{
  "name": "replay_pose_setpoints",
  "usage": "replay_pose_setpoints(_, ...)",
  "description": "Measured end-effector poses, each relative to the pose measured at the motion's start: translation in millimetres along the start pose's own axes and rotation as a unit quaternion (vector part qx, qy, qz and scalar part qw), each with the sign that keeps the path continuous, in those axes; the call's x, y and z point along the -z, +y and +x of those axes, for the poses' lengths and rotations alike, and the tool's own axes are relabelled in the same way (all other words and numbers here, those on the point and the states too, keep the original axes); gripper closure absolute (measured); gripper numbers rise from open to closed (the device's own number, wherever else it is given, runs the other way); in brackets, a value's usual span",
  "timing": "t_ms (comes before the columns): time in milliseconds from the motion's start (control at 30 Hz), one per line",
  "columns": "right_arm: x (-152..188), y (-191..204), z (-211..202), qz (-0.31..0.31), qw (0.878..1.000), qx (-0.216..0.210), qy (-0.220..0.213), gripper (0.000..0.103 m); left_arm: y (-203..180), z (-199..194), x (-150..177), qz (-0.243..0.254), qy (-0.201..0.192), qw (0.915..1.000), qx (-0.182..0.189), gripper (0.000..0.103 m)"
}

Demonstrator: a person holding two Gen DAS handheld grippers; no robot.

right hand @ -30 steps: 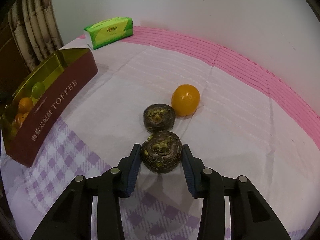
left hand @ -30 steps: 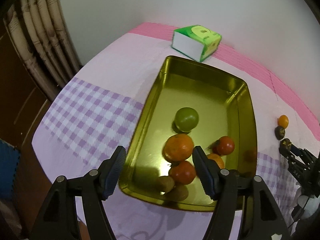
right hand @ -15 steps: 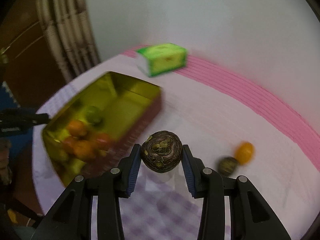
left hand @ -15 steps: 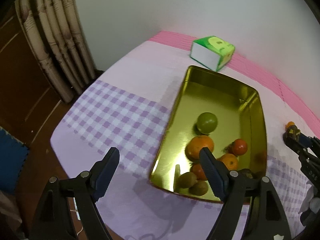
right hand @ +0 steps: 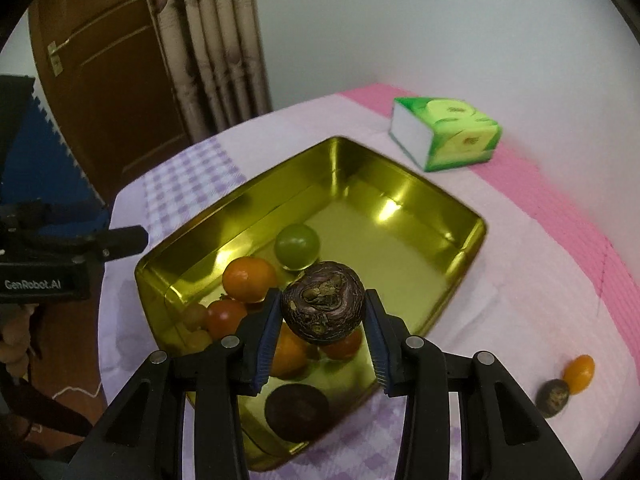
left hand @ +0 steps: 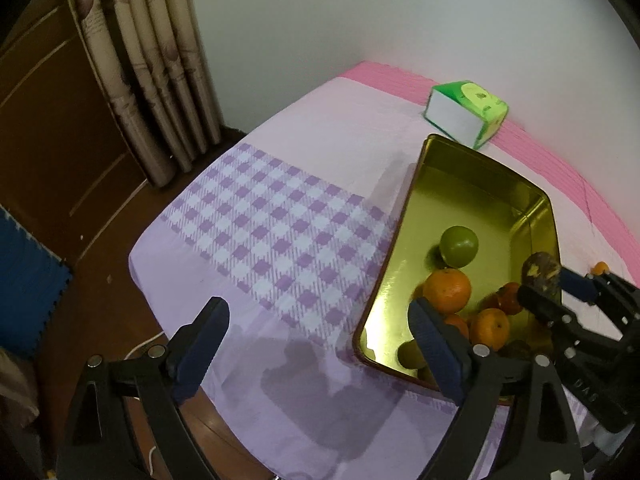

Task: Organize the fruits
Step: 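Carry the dark brown fruit into the tin and open the right tool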

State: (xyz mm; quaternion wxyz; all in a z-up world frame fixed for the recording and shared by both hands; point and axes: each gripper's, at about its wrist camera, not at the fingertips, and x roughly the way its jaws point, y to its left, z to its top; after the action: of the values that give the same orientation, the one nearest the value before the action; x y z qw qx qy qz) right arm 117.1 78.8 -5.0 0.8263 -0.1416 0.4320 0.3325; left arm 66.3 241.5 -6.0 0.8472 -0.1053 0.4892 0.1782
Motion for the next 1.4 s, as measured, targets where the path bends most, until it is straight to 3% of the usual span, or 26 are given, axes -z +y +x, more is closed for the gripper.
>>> replay_pose_setpoints(700, 7.5, 4.3, 16.2, -0.007, 1.0, 0.002, 0.023, 0.06, 3.4, 7.7, 0.1, -0.007, 0.01, 0.9999, -0.004, 0.014)
replay_pose_setpoints(1000, 5.1, 3.8, 1.1, 0.001, 1.0, -0.008, -0.003, 0.047, 3.5, 9.1, 0.7, -0.007, 0.011, 0.9999, -0.005, 0.014)
replay_pose_setpoints(1200, 12.4, -20.9, -27.6, 0.036, 0.998, 0.009, -0.046, 0.036, 1.5, 9.9, 1.4, -0.004, 0.008, 0.9999, -0.01, 0.014)
replay_pose_setpoints(1400, 48.6, -83.1, -55.3, 0.093, 0.991, 0.08, -0.055, 0.026, -1.4, 9.8, 2.0, 0.003, 0.005, 0.9998, -0.017, 0.014)
